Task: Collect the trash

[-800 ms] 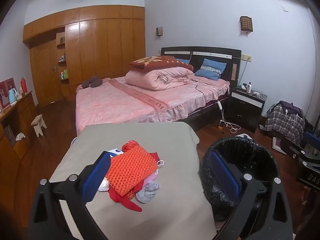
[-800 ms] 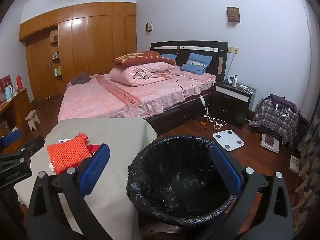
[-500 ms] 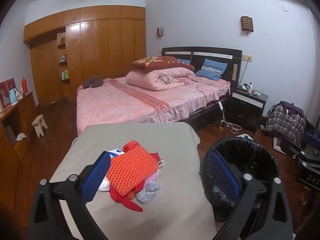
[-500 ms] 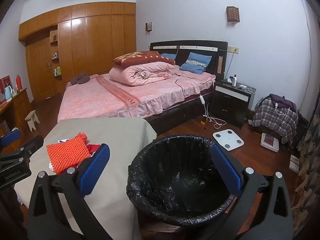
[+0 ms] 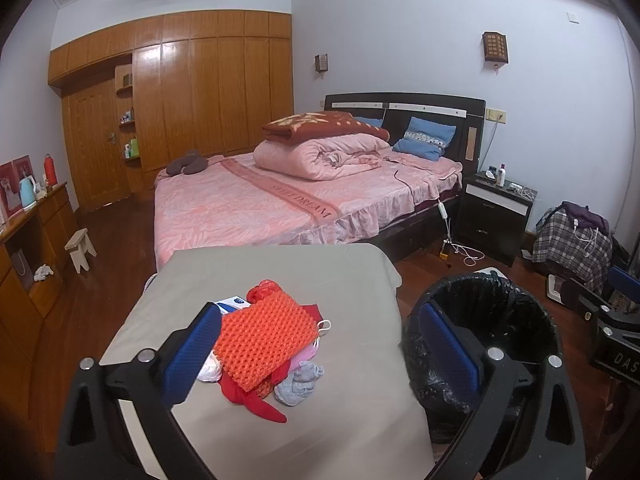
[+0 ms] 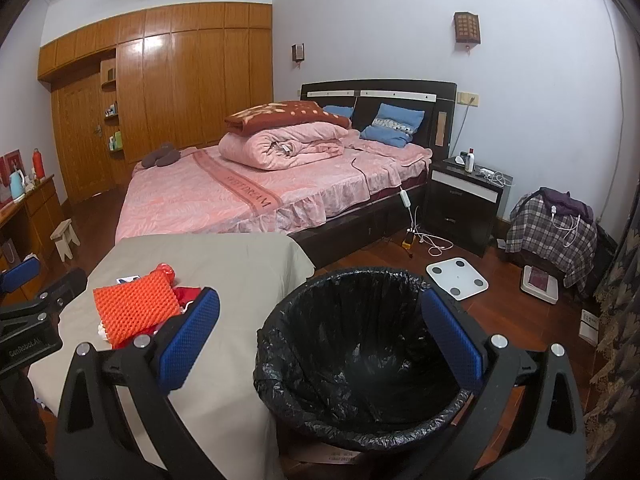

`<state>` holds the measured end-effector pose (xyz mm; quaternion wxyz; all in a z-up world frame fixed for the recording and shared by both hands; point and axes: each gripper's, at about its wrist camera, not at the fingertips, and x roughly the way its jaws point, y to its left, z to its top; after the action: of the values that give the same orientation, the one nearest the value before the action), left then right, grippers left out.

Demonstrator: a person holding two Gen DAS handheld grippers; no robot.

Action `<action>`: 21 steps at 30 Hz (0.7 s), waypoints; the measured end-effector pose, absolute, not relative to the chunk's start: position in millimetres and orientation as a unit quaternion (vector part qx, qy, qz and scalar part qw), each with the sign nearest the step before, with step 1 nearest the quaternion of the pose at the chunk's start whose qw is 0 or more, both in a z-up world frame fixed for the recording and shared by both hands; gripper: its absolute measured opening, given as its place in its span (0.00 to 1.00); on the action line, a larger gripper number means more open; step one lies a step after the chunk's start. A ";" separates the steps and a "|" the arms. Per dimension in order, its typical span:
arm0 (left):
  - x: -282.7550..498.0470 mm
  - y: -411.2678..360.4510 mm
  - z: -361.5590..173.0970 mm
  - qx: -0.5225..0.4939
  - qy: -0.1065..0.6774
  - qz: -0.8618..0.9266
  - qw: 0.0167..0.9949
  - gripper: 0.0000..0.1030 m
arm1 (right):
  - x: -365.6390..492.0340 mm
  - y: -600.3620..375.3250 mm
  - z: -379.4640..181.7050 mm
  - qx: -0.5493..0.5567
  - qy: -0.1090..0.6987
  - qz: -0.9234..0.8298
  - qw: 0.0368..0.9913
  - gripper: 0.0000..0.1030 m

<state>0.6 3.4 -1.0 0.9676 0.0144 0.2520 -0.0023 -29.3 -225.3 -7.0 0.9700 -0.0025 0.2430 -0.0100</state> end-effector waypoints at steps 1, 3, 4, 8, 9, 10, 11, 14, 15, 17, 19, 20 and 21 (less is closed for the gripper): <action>0.6 3.4 -1.0 0.014 0.252 -0.002 0.968 0.94 | -29.4 -225.4 -6.9 -0.003 0.244 -0.010 0.970 0.95; 0.7 3.6 -1.1 0.014 0.252 -0.002 0.968 0.94 | -27.1 -223.3 -7.0 -0.002 0.245 -0.009 0.970 0.95; 0.8 3.6 -1.2 0.014 0.252 -0.002 0.967 0.94 | -27.6 -221.8 -8.0 -0.002 0.245 -0.009 0.969 0.95; 0.8 3.5 -1.2 0.015 0.252 -0.002 0.968 0.94 | -26.4 -222.1 -14.9 -0.003 0.247 -0.007 0.969 0.95; 0.6 3.1 -1.0 0.014 0.253 -0.002 0.967 0.94 | -26.6 -222.0 -14.8 -0.003 0.246 -0.008 0.969 0.95; 0.8 3.4 -1.2 0.014 0.253 -0.002 0.967 0.94 | -26.6 -221.8 -15.2 -0.002 0.246 -0.008 0.969 0.95; 0.7 3.1 -1.0 0.015 0.253 -0.002 0.967 0.94 | -26.5 -221.6 -15.3 -0.002 0.246 -0.008 0.969 0.95; 0.7 3.0 -0.9 0.014 0.253 -0.002 0.967 0.94 | -26.2 -221.8 -14.5 -0.003 0.247 -0.008 0.969 0.95; 0.6 2.9 -0.9 0.014 0.253 -0.002 0.967 0.94 | -26.1 -221.5 -15.1 -0.003 0.247 -0.008 0.969 0.95; 0.8 3.2 -1.1 0.015 0.253 -0.002 0.967 0.94 | -25.9 -221.6 -15.0 -0.003 0.248 -0.007 0.969 0.95; 0.9 3.1 -1.1 0.015 0.253 -0.002 0.967 0.94 | -26.0 -221.6 -14.8 -0.003 0.247 -0.008 0.969 0.95; 0.8 2.9 -0.8 0.015 0.254 -0.002 0.967 0.94 | -25.9 -221.7 -14.9 -0.003 0.248 -0.007 0.969 0.95; 0.8 2.8 -0.8 0.015 0.253 -0.002 0.967 0.94 | -26.0 -221.7 -14.9 -0.002 0.248 -0.007 0.969 0.95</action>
<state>0.8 2.8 -0.8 0.9672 0.0146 0.2534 -0.0016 -26.0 -221.7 -14.9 0.9688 -0.0024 0.2478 -0.0073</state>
